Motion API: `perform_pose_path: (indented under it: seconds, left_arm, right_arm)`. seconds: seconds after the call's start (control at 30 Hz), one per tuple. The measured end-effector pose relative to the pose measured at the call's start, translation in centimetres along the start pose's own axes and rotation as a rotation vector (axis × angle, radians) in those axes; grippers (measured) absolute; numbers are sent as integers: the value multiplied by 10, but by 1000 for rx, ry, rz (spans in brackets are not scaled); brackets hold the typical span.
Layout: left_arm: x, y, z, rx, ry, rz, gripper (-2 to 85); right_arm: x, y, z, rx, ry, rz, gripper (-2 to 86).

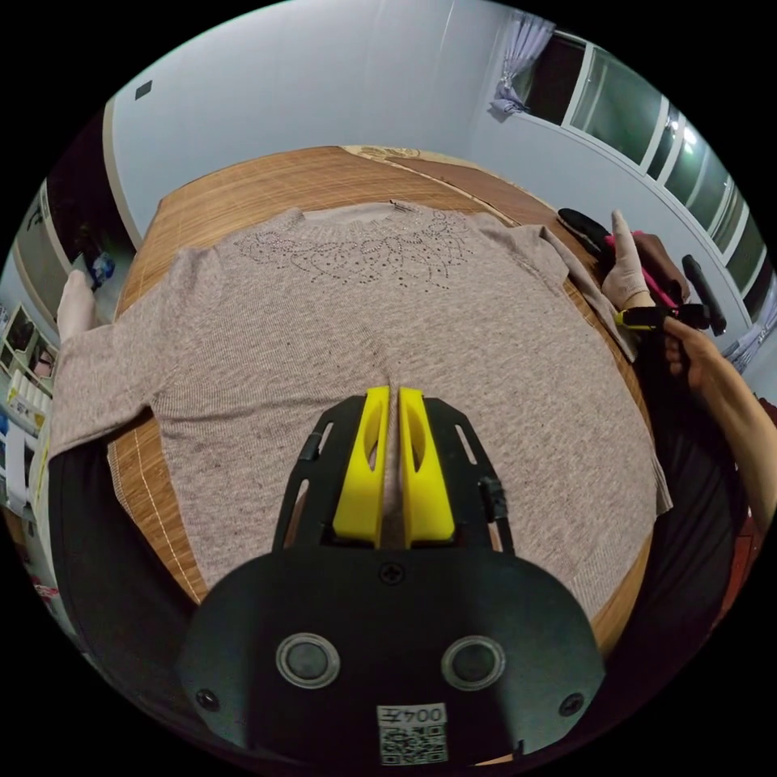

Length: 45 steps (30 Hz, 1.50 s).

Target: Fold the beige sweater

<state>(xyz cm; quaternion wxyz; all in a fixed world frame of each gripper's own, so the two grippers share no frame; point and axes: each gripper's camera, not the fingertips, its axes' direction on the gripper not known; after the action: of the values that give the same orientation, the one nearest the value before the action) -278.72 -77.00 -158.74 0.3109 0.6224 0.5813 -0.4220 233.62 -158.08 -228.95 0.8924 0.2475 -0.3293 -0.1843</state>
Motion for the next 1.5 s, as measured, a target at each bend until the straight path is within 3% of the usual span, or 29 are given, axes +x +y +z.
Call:
perform_pose_path:
  seconds: [0.23,0.5,0.67,0.9,1.1,1.27,1.37,1.5]
  left_arm:
    - [-34,5,10,-1,5,-2,22]
    - [-67,5,18,-3,5,-5,21]
    - [-89,3,23,-5,24,-21,19]
    - [-110,-2,31,-5,22,-18,19]
    - [-125,-9,37,-5,24,-20,20]
    - [-134,-16,41,-5,22,-19,20]
    - [-140,-21,45,-6,28,-22,20]
    - [-158,-30,50,-17,94,-52,26]
  right_arm:
    - [-81,-33,-111,132,110,-299,43]
    - [-84,-85,-235,284,404,-378,43]
    - [-40,-115,-228,213,489,-309,43]
    - [30,-132,-136,74,573,-189,48]
    - [71,-120,-85,70,544,-43,105]
    - [54,-82,-132,372,423,18,145]
    - [4,-33,-144,475,176,-124,155]
    - [-91,47,-101,302,-120,-367,152]
